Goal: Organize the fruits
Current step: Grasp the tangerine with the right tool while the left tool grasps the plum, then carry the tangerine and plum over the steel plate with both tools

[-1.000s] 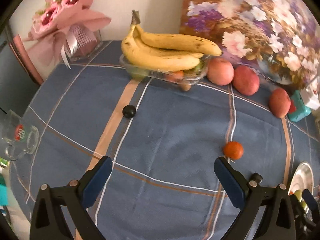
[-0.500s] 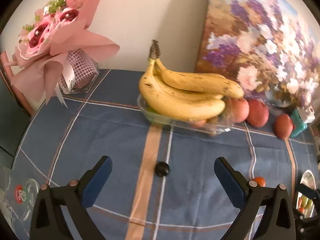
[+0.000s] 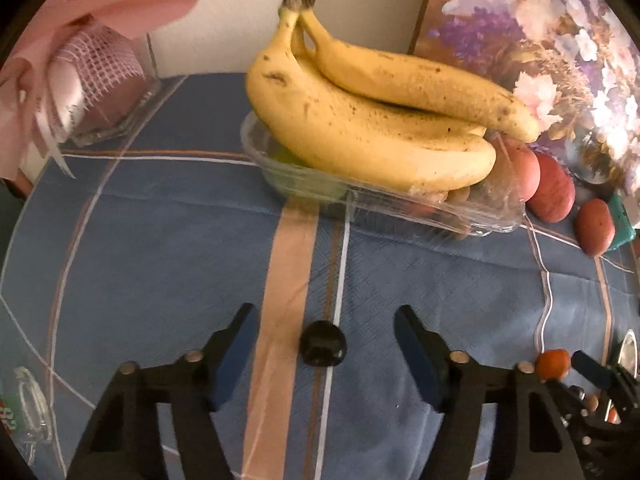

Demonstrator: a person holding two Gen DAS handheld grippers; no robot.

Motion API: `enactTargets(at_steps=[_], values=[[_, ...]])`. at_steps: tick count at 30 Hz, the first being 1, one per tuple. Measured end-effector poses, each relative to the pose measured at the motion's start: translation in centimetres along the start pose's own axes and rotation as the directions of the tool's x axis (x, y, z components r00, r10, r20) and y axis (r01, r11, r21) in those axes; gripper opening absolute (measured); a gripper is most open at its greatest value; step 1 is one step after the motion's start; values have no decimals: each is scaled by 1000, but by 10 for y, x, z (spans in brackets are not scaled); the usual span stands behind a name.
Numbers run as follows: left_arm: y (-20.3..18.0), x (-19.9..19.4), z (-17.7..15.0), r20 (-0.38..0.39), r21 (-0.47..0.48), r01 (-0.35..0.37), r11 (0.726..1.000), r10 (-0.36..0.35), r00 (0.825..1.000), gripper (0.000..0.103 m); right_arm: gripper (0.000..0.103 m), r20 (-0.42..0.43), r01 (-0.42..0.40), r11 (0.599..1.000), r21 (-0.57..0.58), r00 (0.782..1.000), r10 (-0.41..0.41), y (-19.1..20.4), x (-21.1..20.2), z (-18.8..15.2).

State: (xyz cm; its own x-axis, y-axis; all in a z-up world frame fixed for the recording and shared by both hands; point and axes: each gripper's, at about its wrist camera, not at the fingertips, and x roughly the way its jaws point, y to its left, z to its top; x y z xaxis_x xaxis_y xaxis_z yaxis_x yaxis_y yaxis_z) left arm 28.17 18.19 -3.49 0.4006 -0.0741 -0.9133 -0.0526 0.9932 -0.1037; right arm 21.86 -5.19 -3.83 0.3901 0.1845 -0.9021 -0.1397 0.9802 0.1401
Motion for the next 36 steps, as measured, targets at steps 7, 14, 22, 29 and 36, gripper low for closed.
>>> enactTargets(at_steps=[7,14,22,29,36], values=[[6,17,-2,-21,-22,-34,999,33,999,33,51,-7,1,1000,5,1000,-1,-3,13,1],[15,13,-4,-24,-60,-37,998,36,999,22,38,8,-3,1000,18,1000,2,-3,9,1],[5,-17,-22,-43,-143,-41,989,35,998,22,37,5,-11,998,56,1000,10,-5,-19,-4],[-30,-54,-56,-58,-217,22,976,-35,998,22,37,18,30,999,38,999,-31,-4,-62,-24],[-88,-95,-83,-27,-201,91,975,-99,995,22,37,21,27,997,73,999,-28,-24,-97,-59]])
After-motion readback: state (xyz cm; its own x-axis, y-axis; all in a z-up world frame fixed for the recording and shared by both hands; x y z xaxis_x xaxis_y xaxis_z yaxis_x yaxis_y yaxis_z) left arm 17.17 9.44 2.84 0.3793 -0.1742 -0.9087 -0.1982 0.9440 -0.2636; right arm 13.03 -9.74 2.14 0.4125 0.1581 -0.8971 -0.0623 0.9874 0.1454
